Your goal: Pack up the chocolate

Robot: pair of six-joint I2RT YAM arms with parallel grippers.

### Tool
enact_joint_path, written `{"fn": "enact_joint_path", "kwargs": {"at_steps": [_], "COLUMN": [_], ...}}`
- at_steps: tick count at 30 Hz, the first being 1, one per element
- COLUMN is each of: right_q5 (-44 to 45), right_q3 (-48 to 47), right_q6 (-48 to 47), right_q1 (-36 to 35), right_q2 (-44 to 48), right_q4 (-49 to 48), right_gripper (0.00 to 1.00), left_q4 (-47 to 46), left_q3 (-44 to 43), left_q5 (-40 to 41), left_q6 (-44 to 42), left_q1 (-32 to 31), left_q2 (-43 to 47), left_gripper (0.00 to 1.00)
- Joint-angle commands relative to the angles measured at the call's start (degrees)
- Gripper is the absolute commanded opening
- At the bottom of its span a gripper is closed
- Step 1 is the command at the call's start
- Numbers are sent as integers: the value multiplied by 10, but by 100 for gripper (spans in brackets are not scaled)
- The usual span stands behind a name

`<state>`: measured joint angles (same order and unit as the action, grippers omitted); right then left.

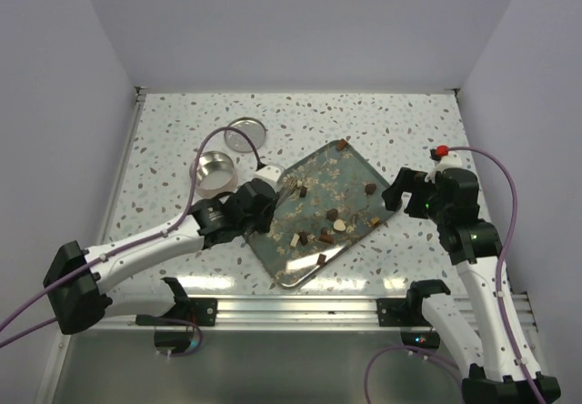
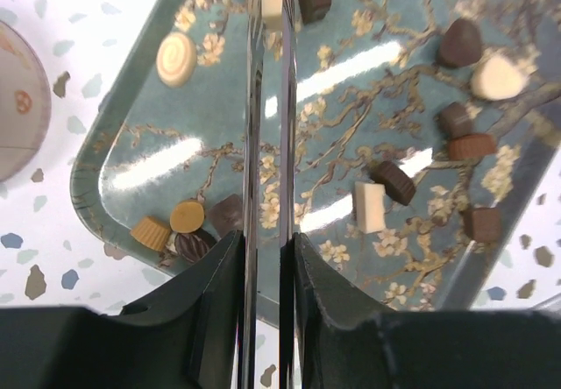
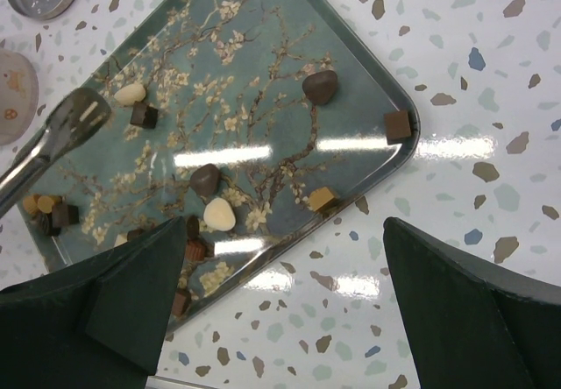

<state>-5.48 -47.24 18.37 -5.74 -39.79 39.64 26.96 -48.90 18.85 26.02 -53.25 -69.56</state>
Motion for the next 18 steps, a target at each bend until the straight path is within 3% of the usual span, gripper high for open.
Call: {"fn": "enact_joint_path", "kwargs": {"at_steps": [1, 7, 12, 18], "right_q5": [3, -5, -14, -23], "right_q3": [-14, -11, -6, -1], "right_q6": [-4, -4, -1, -4], "right_q1": [-2, -2, -2, -2], "right_q2": [-5, -13, -19, -25], "right_q4": [-11, -22, -32, -40], "right_gripper": [97, 97, 97, 97], "left_q4": [14, 58, 91, 148], "left_q3": [-48, -46, -13, -31], "left_q5": [15, 33, 30, 60], "left_q6": [10, 39, 56, 65], "left_q1": [3, 7, 68, 145], "left_q2": [40, 80, 132, 181], "left_gripper": [27, 27, 27, 28]}}
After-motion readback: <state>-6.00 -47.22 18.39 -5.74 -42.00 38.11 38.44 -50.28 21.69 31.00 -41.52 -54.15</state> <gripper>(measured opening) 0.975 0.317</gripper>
